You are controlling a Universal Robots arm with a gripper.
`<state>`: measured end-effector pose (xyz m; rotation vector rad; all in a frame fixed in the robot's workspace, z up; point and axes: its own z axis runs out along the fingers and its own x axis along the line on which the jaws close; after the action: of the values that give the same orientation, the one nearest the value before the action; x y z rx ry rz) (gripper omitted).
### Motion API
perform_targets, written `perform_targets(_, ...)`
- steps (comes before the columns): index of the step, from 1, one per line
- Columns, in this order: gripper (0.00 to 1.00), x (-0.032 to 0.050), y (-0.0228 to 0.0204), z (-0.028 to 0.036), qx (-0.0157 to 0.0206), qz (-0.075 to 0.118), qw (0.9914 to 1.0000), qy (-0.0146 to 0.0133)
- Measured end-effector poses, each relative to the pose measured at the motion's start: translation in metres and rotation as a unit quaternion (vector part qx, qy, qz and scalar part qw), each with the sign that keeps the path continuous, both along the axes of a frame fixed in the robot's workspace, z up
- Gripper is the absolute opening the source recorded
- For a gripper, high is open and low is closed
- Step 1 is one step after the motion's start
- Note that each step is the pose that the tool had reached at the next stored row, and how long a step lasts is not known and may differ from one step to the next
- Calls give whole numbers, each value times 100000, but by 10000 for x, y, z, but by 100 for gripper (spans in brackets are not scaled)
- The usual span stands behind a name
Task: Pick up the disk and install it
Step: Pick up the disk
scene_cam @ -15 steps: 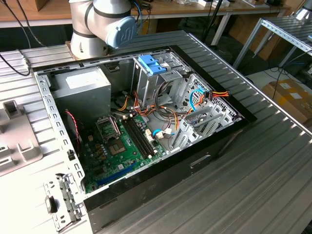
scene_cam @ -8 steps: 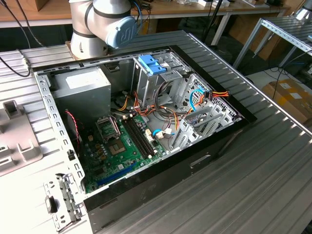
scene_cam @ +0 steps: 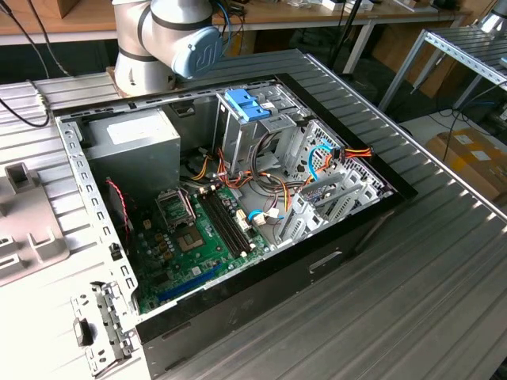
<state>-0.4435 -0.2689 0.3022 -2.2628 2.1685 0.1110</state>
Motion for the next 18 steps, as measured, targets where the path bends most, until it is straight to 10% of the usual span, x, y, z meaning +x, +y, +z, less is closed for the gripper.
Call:
perform_targets(5, 48, -5, 0, -129, 42, 461, 99999, 0)
perform_targets(18, 40, -5, 0, -129, 163, 467, 99999, 4)
